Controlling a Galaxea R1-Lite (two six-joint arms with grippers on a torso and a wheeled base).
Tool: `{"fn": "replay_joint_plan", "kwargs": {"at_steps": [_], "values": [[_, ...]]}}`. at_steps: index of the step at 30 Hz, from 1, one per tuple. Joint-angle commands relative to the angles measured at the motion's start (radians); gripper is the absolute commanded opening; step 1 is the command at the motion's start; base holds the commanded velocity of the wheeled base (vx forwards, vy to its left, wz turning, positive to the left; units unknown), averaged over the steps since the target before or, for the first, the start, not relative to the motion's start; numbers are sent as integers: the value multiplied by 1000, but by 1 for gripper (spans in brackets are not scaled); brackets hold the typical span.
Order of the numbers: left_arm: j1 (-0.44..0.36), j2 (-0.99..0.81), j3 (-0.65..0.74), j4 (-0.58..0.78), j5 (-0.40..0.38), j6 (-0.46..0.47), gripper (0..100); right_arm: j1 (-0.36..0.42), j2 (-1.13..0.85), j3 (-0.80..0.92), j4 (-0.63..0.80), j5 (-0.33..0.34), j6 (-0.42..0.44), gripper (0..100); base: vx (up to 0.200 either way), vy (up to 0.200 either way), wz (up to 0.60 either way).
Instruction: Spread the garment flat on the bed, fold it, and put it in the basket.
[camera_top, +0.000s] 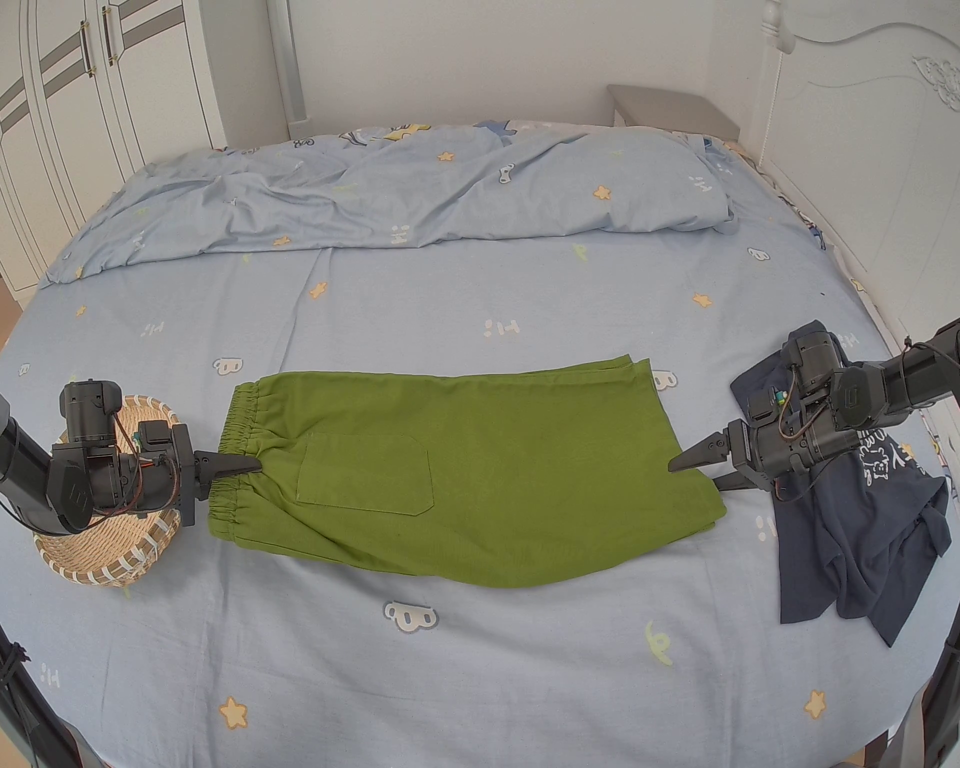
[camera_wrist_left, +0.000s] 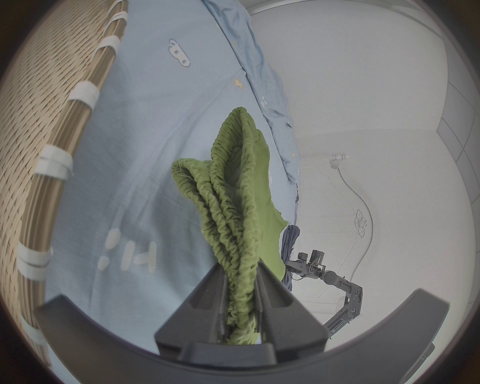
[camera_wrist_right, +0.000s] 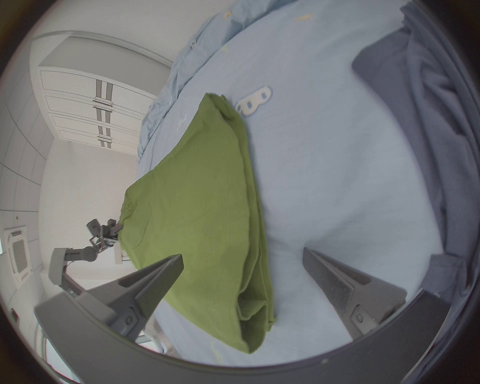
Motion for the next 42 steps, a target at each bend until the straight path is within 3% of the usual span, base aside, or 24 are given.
{"fn": "replay_joint_plan", "kwargs": {"at_steps": [1, 6, 14, 19, 20, 35, 42], "values": [[-2, 2, 0, 1, 0, 0, 0, -5, 63, -61, 100, 86, -33, 100, 0, 0, 0], [-2, 7, -1, -1, 0, 0, 0, -2, 77, -118, 241, 153, -104, 100, 0, 0, 0], [-7, 6, 0, -1, 0, 0, 0, 8, 112, -132, 245, 162, -113, 100, 0, 0, 0], [-8, 6, 2, -1, 0, 0, 0, -2, 122, -150, 235, 219, -110, 100, 0, 0, 0], [-8, 6, 2, -1, 0, 0, 0, -2, 122, -150, 235, 219, -110, 0, 0, 0, 0], [0, 7, 0, 11, -3, 0, 0, -70, 155, -186, 260, 227, -110, 0, 0, 0, 0], [3, -13, 9, 82, -3, 7, 0, -27, -84, -120, 337, 228, -114, 0, 0, 0, 0]]}}
